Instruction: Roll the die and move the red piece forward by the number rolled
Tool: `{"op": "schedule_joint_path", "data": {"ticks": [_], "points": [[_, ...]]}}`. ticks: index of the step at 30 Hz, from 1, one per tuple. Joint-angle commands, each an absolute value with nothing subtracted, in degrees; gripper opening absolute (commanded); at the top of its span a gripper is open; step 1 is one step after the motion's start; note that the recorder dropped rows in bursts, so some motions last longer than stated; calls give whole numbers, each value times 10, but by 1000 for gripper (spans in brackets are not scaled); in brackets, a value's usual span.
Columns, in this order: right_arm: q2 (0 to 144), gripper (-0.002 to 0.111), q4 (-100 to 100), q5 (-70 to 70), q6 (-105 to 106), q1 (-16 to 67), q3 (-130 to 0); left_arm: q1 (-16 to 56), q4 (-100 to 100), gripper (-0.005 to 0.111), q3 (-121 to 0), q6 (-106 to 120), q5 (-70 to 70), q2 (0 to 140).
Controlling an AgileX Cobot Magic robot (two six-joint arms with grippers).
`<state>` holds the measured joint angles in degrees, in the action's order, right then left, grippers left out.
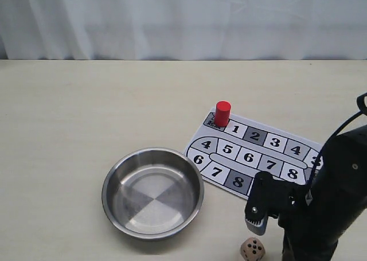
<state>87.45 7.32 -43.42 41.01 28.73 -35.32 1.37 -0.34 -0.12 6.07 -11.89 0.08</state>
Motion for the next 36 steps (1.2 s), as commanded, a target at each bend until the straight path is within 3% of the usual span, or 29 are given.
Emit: {"op": "schedule_joint_path", "data": {"ticks": [1, 9, 31, 36], "points": [[871, 4, 99, -403, 411, 288, -350, 14, -5, 0, 0, 58, -112, 0], [931, 4, 93, -403, 414, 288, -350, 14, -5, 0, 0, 58, -112, 0], [933, 4, 93, -407, 412, 288, -350, 14, -5, 0, 0, 58, -112, 0], [933, 4, 90, -474, 409, 288, -384, 14, -5, 0, 0, 58, -112, 0]]}}
